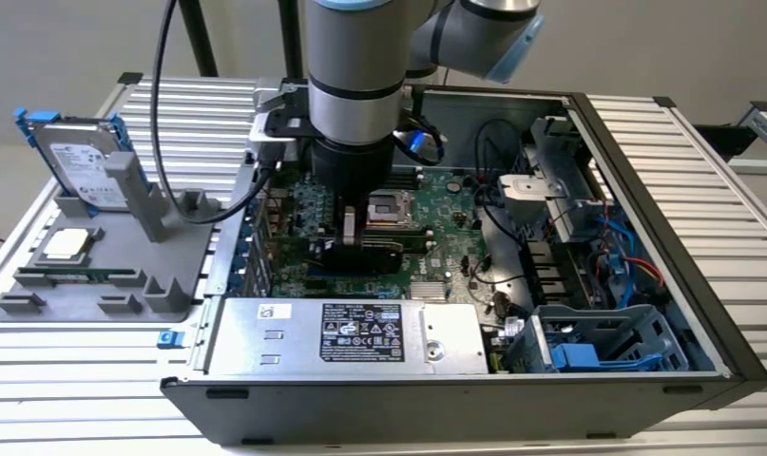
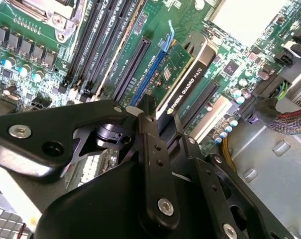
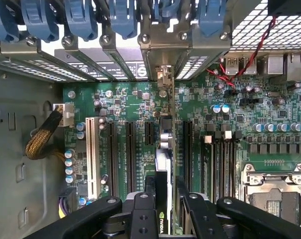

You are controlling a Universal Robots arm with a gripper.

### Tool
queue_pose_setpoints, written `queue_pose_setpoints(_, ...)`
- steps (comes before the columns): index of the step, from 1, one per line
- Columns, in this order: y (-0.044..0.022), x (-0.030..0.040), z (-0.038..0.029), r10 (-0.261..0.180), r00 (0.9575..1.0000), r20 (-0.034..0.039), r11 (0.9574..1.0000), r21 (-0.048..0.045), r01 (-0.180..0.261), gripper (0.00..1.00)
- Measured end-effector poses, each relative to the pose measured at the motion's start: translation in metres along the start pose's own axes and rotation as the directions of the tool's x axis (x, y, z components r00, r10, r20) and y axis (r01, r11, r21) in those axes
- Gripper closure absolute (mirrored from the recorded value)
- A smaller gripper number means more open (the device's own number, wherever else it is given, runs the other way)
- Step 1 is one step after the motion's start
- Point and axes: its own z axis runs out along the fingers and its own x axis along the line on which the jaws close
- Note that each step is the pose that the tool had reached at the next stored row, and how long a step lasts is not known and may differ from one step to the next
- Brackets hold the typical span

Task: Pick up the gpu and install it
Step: 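Insert the gpu into the slot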

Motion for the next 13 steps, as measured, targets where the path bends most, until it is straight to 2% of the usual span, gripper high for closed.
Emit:
queue_pose_setpoints(9, 0.0005, -0.0001, 0.0074, 0.0, 1.0, 0.0, 1.0, -0.0006, 0.0, 1.0)
queue_pose_setpoints(13, 0.0005, -0.0002, 0.0077, 0.0, 1.0, 0.0003, 1.0, -0.0001, 0.0, 1.0)
